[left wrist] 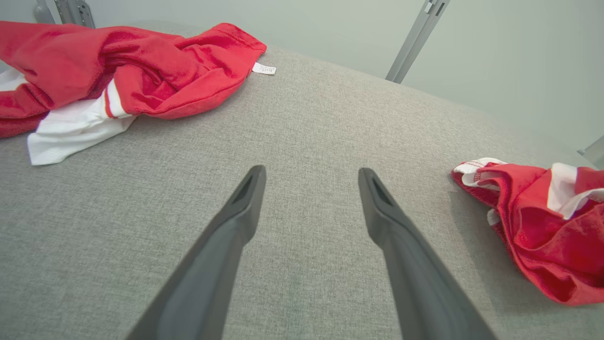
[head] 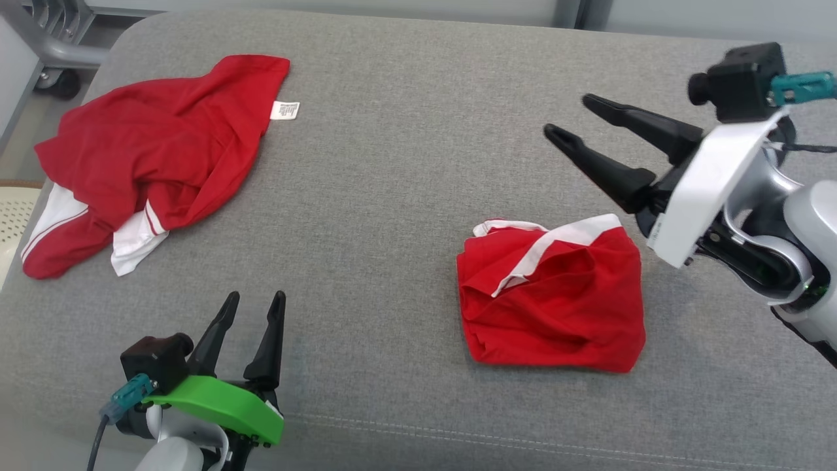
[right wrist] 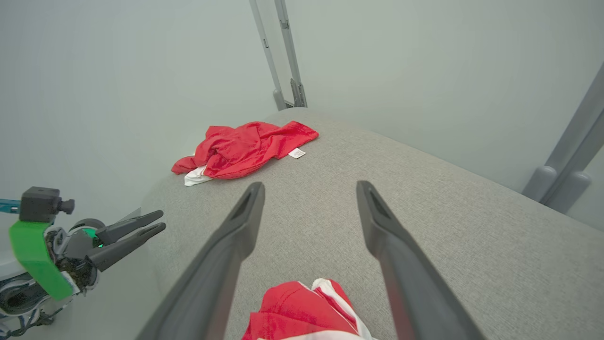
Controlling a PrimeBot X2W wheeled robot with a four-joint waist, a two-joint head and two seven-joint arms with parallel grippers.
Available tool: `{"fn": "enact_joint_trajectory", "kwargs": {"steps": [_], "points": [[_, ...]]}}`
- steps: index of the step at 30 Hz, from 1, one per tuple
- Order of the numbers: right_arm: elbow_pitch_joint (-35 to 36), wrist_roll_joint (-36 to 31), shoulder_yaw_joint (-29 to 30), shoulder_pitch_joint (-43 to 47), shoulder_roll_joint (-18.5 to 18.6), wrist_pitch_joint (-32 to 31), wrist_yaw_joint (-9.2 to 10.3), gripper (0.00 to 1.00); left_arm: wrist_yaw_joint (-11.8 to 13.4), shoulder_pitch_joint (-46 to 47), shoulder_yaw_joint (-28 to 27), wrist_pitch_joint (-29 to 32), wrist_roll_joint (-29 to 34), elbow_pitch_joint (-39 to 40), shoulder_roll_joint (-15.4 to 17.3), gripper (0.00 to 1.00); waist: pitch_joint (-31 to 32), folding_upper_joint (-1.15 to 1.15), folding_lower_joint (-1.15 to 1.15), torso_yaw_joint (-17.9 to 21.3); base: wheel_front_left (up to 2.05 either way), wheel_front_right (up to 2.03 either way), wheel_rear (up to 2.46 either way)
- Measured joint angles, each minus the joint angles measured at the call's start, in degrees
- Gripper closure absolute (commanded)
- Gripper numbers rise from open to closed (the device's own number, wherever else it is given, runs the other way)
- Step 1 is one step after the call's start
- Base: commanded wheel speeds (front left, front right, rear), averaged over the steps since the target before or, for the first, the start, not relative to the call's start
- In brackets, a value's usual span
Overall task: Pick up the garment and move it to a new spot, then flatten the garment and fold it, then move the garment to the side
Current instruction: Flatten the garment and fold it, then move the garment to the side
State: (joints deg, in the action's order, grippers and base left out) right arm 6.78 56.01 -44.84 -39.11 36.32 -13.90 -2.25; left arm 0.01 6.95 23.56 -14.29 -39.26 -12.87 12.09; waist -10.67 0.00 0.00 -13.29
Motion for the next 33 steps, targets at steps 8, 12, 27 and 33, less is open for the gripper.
{"fn": "enact_joint_trajectory", "kwargs": {"steps": [8, 12, 27, 33], "points": [[-4.90, 8.10, 5.17, 13.33, 4.86, 5.48, 3.47, 0.00, -0.01, -1.29, -0.32, -0.13, 0.31, 1.00, 0.05, 0.00, 0.73, 0.00, 0.00, 3.55, 0.00, 0.00, 0.00], [-7.03, 11.67, 7.55, 17.65, 6.86, 7.58, 4.16, 0.00, -0.08, -1.33, 0.12, -0.13, 0.80, 1.77, 0.08, 0.00, 0.37, 0.00, 0.00, 4.89, 0.00, 0.00, 0.00], [-11.17, 17.20, 7.84, 22.51, 6.27, 9.90, -0.88, 0.00, -0.59, -0.83, 1.13, -0.13, 1.23, 2.33, 0.03, 0.00, -3.17, 0.00, 0.00, 5.17, 0.00, 0.00, 0.00], [-14.17, 18.80, 7.42, 22.93, 5.17, 9.60, -2.30, 0.00, -1.02, 0.44, 1.65, -0.11, 1.71, 2.33, 0.00, 0.00, -4.03, 0.00, 0.00, 4.07, 0.00, 0.00, 0.00]]}}
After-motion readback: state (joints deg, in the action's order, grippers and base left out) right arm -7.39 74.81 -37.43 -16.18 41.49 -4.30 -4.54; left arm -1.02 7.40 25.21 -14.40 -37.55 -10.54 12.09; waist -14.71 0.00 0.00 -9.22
